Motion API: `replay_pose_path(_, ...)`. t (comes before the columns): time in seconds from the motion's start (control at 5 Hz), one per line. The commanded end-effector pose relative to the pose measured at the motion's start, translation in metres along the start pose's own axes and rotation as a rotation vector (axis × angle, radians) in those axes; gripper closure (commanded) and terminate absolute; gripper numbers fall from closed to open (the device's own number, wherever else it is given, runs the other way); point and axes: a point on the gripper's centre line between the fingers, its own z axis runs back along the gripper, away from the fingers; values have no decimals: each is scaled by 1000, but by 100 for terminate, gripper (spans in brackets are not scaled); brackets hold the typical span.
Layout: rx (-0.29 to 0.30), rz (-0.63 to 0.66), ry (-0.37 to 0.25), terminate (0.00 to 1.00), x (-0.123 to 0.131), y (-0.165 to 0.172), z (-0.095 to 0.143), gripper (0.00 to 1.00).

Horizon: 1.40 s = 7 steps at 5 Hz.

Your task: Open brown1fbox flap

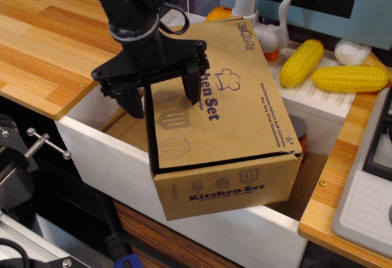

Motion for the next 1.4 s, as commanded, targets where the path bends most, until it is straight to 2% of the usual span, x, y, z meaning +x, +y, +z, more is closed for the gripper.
replay_pose_path(0.0, -73, -3, 6, 0, 10, -12, -2, 0)
replay_pose_path(0.2, -122, -15, 25, 0, 11, -14, -2, 0)
replay_pose_path(0.6, -248, -46, 8, 0, 9, -29, 18, 0)
replay_pose_path(1.0, -284, -69, -37, 0, 6, -47, 41, 0)
replay_pose_path(1.2, -259, -73, -65, 0, 1, -61, 56, 0)
